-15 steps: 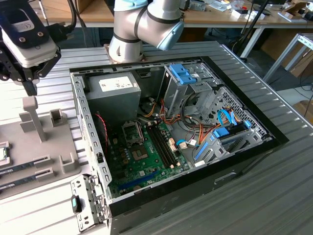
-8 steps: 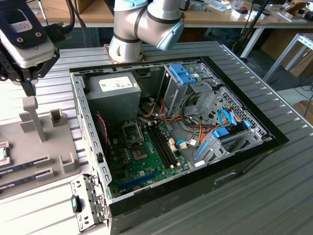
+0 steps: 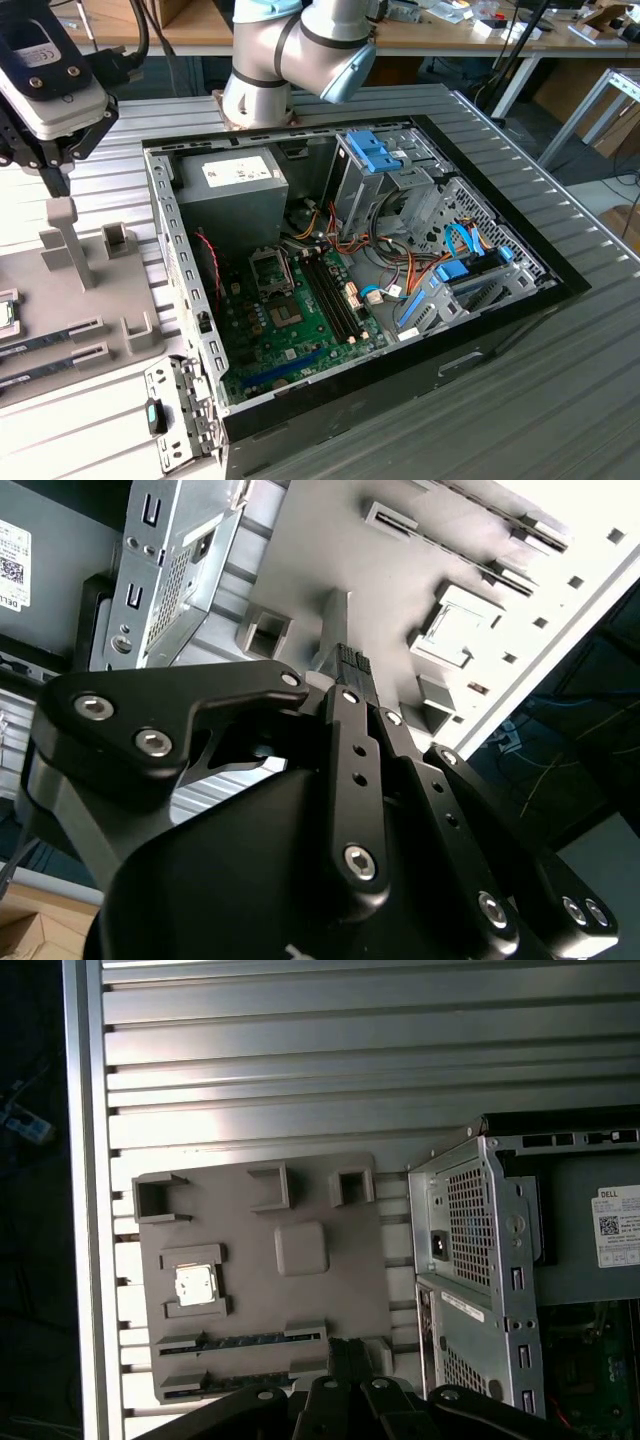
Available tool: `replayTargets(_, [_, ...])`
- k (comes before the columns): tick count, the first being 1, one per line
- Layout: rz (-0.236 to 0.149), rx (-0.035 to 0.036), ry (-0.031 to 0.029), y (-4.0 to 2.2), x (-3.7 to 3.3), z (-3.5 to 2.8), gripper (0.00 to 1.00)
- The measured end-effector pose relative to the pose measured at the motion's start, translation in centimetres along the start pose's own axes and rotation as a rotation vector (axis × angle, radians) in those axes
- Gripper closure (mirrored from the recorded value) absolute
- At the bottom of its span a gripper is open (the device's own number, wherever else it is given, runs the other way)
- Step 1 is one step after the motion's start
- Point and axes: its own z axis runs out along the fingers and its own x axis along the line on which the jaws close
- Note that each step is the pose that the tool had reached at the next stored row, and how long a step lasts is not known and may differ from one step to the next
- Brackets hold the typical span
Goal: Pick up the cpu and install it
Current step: 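Reach for the cpu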
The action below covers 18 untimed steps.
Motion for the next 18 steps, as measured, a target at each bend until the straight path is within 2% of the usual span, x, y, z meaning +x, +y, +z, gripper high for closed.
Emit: replayTargets(18, [0.000, 0.0000, 0.0000, -0.04, 0.42, 0.06, 0.89])
